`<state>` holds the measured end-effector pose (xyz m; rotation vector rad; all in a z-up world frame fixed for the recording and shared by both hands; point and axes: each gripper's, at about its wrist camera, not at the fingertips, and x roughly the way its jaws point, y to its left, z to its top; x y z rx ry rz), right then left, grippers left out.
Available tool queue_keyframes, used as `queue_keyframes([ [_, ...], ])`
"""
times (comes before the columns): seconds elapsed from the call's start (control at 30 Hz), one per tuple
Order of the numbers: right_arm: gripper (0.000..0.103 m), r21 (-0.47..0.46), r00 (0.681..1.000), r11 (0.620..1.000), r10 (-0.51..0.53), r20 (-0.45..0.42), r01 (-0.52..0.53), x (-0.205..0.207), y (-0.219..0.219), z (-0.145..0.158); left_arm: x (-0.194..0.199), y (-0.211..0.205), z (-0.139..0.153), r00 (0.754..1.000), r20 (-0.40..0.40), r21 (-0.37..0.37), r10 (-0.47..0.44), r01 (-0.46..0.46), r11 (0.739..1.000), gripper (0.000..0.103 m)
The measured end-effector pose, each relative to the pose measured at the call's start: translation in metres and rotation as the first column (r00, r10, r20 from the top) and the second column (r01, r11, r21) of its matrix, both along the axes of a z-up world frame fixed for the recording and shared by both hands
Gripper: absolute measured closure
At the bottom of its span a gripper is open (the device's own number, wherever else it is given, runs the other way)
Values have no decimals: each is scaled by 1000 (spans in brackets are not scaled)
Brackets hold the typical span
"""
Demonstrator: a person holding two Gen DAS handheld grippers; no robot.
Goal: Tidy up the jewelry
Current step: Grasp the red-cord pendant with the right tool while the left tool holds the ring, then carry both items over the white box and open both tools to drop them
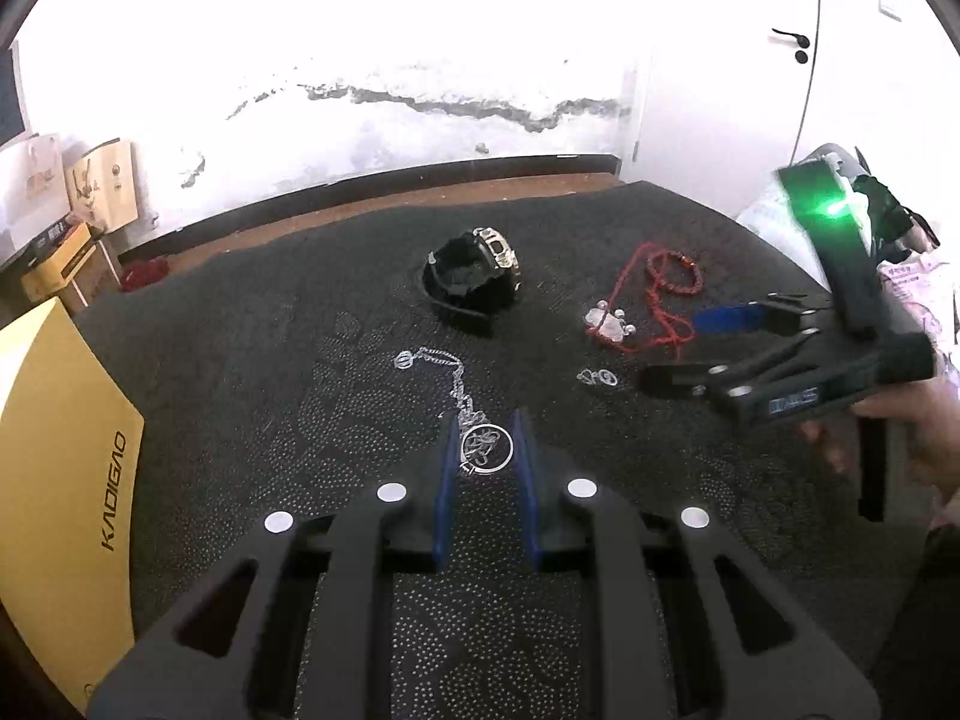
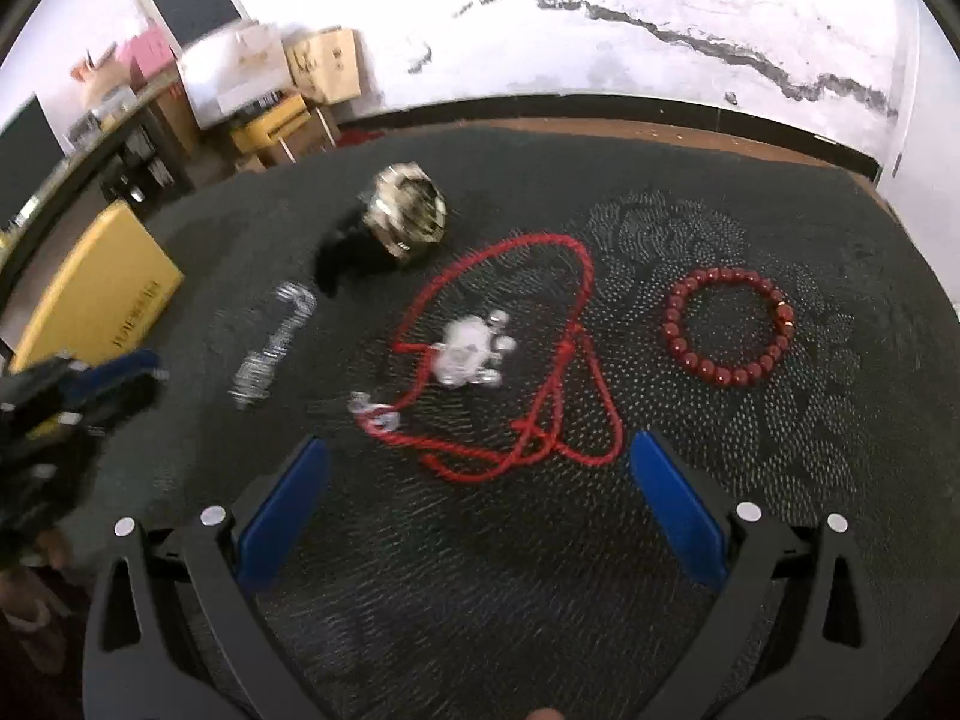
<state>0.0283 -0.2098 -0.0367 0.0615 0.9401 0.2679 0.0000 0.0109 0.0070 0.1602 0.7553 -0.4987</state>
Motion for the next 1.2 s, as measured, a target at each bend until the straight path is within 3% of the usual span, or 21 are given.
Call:
queue_keyframes([
  [0.03,6,-21,1000,1000,-5,1,5,4,2,-2,1,3,0,1000,-3,-5,4,-4,1000,85],
  [0.17,6,46,999,998,-32,10,31,16,2,-2,5,18,2,999,-19,-32,29,-30,999,85],
  [0.33,8,19,998,998,-56,28,56,25,13,-5,7,30,1,999,-30,-49,41,-42,998,85],
  [0.4,23,-32,996,997,-75,43,76,27,16,-5,8,37,0,998,-41,-58,47,-50,997,85],
  [0.47,50,-53,993,993,-105,54,108,28,14,-4,11,41,0,997,-48,-64,52,-55,996,85],
  [0.5,54,-51,992,992,-117,56,119,28,11,-4,11,43,-1,997,-51,-67,54,-57,996,85],
  [0.73,57,-105,994,989,-94,63,101,28,19,-6,13,51,-1,996,-61,-92,65,-70,993,85],
  [0.8,66,-113,996,991,-63,66,71,28,27,-6,13,51,-2,996,-63,-92,63,-69,993,85],
  [0.87,82,-131,997,991,-31,71,40,26,35,-6,14,50,-2,996,-64,-95,65,-71,993,85],
  [1.0,85,-114,997,993,-18,75,27,27,40,-5,13,48,1,996,-58,-103,66,-72,992,85],
  [1.07,93,-82,996,996,-20,84,27,25,40,-1,13,48,3,996,-57,-114,65,-71,991,85],
  [1.2,93,-68,992,998,-5,128,14,20,43,18,10,49,10,997,-47,-133,61,-67,989,85],
])
